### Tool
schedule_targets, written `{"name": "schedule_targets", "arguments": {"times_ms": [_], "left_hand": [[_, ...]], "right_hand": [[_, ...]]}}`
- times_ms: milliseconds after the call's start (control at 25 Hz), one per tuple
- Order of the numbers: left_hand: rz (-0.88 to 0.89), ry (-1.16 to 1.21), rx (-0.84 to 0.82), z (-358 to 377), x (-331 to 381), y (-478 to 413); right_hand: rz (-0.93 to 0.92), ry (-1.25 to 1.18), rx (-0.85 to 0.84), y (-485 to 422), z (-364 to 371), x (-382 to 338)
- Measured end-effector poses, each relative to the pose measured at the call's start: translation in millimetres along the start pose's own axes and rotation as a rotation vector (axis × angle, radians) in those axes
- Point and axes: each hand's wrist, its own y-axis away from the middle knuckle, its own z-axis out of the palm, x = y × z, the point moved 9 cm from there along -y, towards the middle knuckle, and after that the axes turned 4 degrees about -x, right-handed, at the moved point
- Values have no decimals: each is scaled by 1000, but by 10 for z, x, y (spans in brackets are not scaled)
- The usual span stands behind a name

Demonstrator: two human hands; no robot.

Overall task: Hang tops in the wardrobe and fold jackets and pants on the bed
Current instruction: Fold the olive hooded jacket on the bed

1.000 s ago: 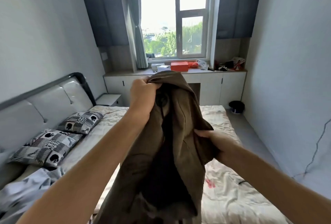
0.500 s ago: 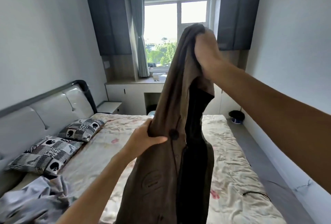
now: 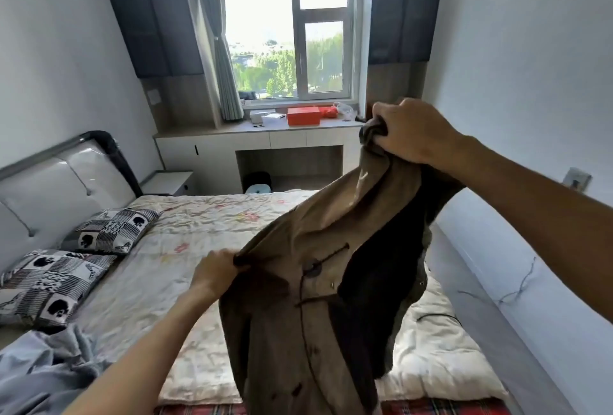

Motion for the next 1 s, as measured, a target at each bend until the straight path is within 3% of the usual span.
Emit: {"name": "schedule_targets", "arguments": {"times_ms": [80,240,320,480,600,800,1000], "left_hand": [[-38,-43,127,-209,127,-132],[-85,53,241,-490,506,-516],[-42,103,251,-547,667,-551],[106,131,147,-440,982,-75],[156,296,-42,-288,1034,355],[178,373,-360,-124,828,1173],[134,369,-530,50,427,1547]], "right_hand": [[164,142,45,120,228,390],[318,47,386,139,-31,678],[281,-30,563,160,-310,506],[-37,-93,894,789,-562,-451],[-170,-111,877,1318,-329,-1149],[-40,-64,891,1909,-252,-1460],[52,-22,882,2133,-324,-1544]]}}
